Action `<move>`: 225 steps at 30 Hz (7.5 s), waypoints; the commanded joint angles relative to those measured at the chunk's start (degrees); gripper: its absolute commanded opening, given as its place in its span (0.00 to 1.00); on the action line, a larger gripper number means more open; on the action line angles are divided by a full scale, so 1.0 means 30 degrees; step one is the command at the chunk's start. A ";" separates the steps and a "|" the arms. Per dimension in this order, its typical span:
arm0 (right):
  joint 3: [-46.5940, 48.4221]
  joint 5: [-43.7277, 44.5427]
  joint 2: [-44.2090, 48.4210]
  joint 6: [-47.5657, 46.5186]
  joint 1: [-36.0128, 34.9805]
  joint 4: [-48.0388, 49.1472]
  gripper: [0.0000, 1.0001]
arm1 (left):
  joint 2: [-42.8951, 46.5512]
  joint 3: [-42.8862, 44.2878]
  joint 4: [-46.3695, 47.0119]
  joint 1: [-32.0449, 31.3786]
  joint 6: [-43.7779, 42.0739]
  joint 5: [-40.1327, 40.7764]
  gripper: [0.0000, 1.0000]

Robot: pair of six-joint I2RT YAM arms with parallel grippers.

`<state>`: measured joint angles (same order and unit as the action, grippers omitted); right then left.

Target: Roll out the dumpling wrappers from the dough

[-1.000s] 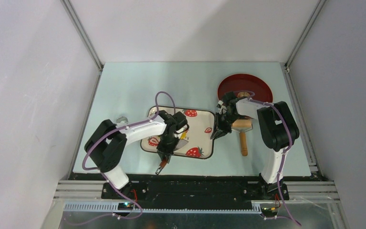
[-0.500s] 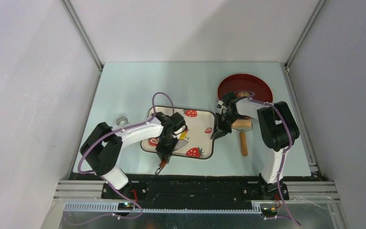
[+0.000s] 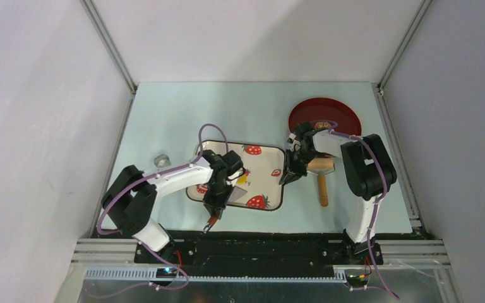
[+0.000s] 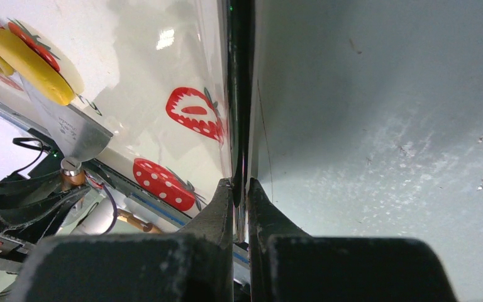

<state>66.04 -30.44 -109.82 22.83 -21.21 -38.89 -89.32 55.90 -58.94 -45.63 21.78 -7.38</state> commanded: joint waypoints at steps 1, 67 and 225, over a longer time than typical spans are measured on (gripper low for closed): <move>0.0311 0.0883 0.0504 -0.0634 -0.0078 -0.0966 0.00 | -0.0463 0.0823 -0.0218 -0.0113 -0.0566 -0.0349 0.00; 0.0312 0.0460 0.1024 -0.0993 0.0334 -0.1416 0.00 | -0.5083 0.3897 0.1954 0.1251 -0.1418 -0.0425 0.00; -0.1544 0.0381 0.6659 0.0604 -0.0359 0.1885 0.85 | -0.1000 0.4277 -0.0962 -0.2956 -0.3861 0.1212 0.00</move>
<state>61.82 -28.97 -92.29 24.40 -20.86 -36.03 -91.31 63.92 -55.18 -54.19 10.50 -1.61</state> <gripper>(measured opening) 0.851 0.318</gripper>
